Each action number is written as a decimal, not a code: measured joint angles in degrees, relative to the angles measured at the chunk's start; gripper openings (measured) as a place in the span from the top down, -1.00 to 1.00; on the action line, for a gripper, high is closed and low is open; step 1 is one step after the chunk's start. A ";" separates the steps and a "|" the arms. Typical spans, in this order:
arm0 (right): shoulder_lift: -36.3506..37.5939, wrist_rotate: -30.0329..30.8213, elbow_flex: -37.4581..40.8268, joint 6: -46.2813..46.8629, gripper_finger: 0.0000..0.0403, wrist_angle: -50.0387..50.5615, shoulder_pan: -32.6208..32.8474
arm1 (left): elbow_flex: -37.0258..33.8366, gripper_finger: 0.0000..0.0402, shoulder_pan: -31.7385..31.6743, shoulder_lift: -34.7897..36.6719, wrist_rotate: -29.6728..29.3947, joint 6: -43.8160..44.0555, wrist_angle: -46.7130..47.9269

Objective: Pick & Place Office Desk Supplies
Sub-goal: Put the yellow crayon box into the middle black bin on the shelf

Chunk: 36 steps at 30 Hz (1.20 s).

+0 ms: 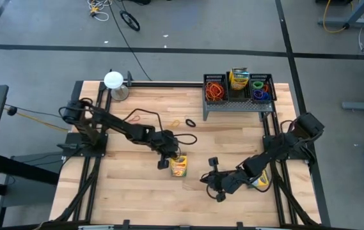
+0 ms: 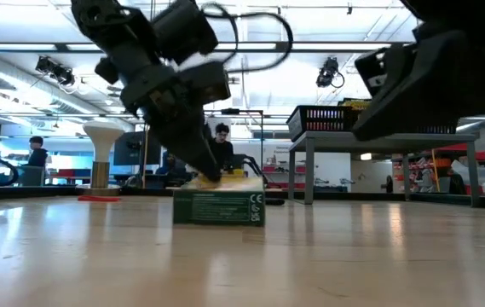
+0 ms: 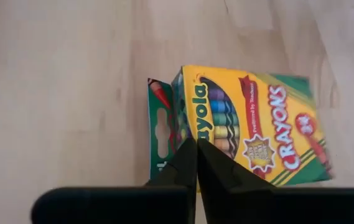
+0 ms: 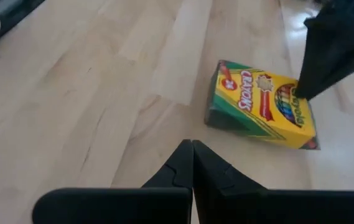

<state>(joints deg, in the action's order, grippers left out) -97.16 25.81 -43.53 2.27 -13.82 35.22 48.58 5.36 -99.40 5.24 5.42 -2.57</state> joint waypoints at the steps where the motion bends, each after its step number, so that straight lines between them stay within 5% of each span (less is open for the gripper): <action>1: 0.81 0.13 0.00 0.49 0.99 1.26 0.00 | 0.00 0.97 0.20 0.77 -0.86 -0.41 0.02; 9: 4.93 3.31 4.58 3.97 0.99 0.21 -2.84 | 0.02 0.97 4.53 5.93 -13.02 -4.55 1.30; 19: 4.91 -6.82 15.02 20.10 0.93 -15.96 -15.20 | 0.04 0.97 13.07 6.17 -32.71 -11.06 0.72; 36: -0.37 -8.38 8.16 22.83 -0.31 -27.61 -17.54 | 0.07 0.96 17.56 6.08 -38.39 -10.55 -0.03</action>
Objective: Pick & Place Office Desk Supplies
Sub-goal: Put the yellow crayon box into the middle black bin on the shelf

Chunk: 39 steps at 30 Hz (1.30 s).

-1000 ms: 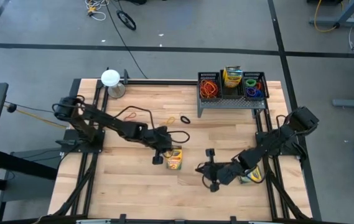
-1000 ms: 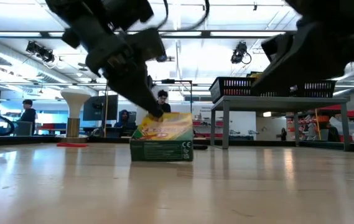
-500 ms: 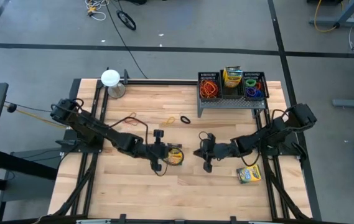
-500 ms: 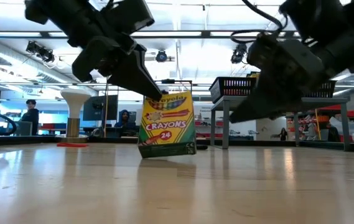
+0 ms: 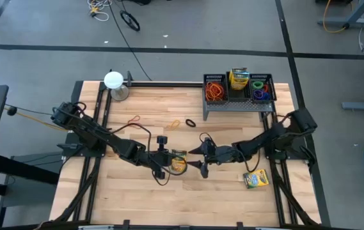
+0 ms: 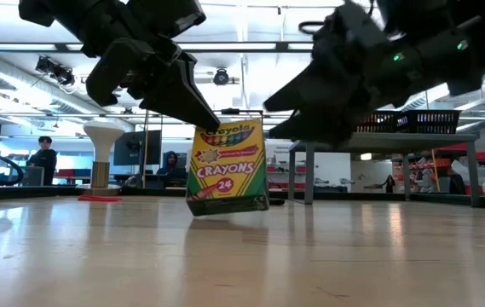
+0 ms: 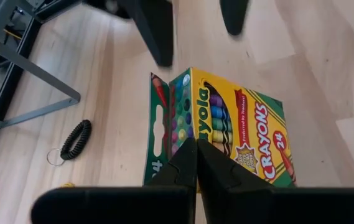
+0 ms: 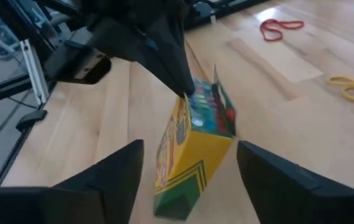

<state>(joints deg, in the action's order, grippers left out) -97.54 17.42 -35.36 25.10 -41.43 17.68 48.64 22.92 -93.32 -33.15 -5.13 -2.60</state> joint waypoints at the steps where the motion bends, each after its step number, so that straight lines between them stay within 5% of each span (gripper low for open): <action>1: -1.44 0.06 -0.53 0.26 -0.33 -0.96 -0.06 | 0.00 0.96 0.00 0.00 0.03 0.01 -0.10; 7: -6.69 3.30 -2.58 1.09 -0.36 -4.95 -0.73 | 0.02 0.96 0.02 0.00 0.07 0.39 -0.21; 11: -8.68 -0.45 -3.26 0.29 -0.29 -8.80 -1.72 | 0.02 0.96 0.06 0.00 0.11 0.45 -0.32; 23: -11.41 -2.82 -3.66 -3.49 0.39 -12.39 -2.10 | 0.09 0.93 -0.09 0.00 1.73 -1.49 -1.22; 32: -9.28 -4.00 -3.59 -12.85 0.39 -11.68 -1.64 | 0.11 0.52 1.34 4.58 1.75 1.29 -0.56; 39: 1.77 -2.95 3.63 -20.89 0.43 -9.47 -1.34 | 0.13 0.25 2.38 9.35 3.26 3.76 0.02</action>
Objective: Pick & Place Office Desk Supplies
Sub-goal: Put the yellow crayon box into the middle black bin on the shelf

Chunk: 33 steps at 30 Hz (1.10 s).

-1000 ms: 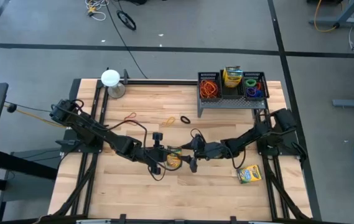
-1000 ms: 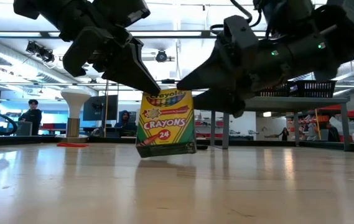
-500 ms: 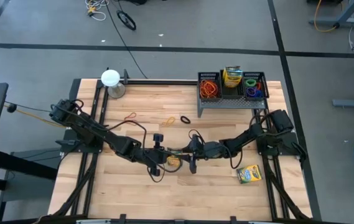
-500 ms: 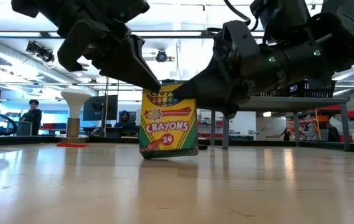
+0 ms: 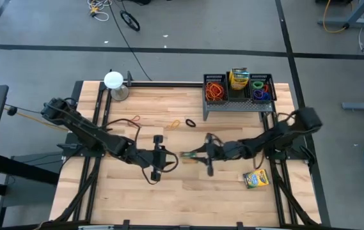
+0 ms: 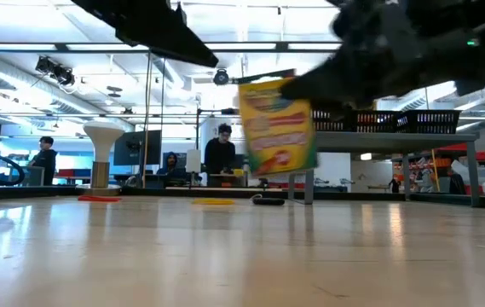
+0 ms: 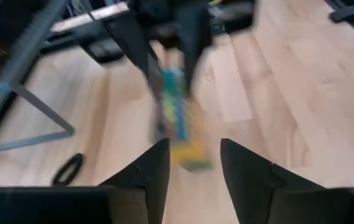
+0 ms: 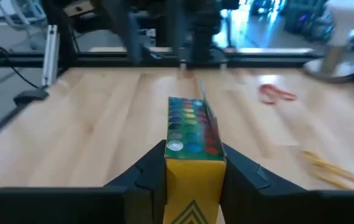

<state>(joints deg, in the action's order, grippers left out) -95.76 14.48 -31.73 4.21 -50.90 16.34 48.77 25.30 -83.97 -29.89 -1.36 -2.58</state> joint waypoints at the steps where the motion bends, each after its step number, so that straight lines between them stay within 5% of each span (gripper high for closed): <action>1: 2.24 0.77 1.94 -0.93 0.44 -0.03 0.00 | -0.01 0.24 -0.02 -0.06 0.70 0.51 0.12; 6: 13.82 5.39 14.14 -2.48 0.43 -0.43 -0.30 | -1.29 0.22 -0.70 -3.22 5.09 0.55 -3.68; 15: 27.78 11.71 31.27 -0.45 0.43 -2.26 -0.57 | -15.25 0.33 -6.57 -8.82 17.70 0.17 -41.54; 23: 31.10 13.18 31.28 0.04 0.42 3.09 -0.59 | -20.52 0.33 -9.85 -17.09 24.17 0.63 -66.33; 33: 31.07 14.41 31.26 6.04 0.42 8.18 -0.59 | -19.96 0.33 -11.91 -27.68 24.83 2.01 -79.11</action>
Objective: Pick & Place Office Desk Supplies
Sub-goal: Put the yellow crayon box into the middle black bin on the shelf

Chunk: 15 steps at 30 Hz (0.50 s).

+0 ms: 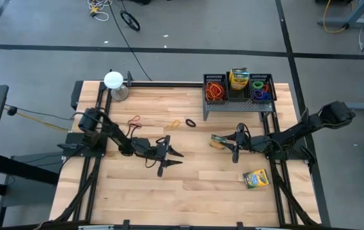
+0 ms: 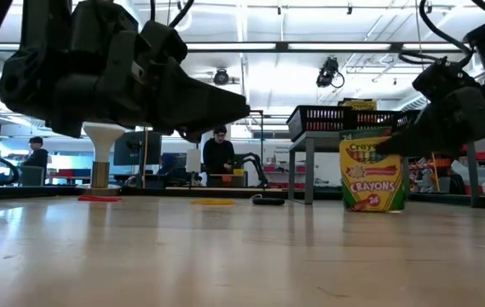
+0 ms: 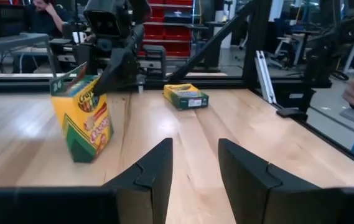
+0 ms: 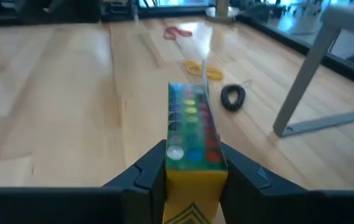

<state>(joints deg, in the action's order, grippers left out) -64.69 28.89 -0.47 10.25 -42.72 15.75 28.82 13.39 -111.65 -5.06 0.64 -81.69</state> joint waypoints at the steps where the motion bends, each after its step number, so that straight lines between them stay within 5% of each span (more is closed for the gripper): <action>1: -0.02 0.09 0.02 0.31 0.41 0.37 0.00 | 0.00 0.33 0.00 -0.38 0.02 0.02 -0.24; 15: -0.17 1.66 -1.04 4.29 -0.24 0.07 0.00 | 0.02 0.33 0.13 -0.77 0.28 -0.90 -0.42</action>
<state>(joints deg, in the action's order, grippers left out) -64.86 30.54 -1.51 14.54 -42.66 15.75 28.84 13.52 -112.42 -4.78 -0.25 -82.11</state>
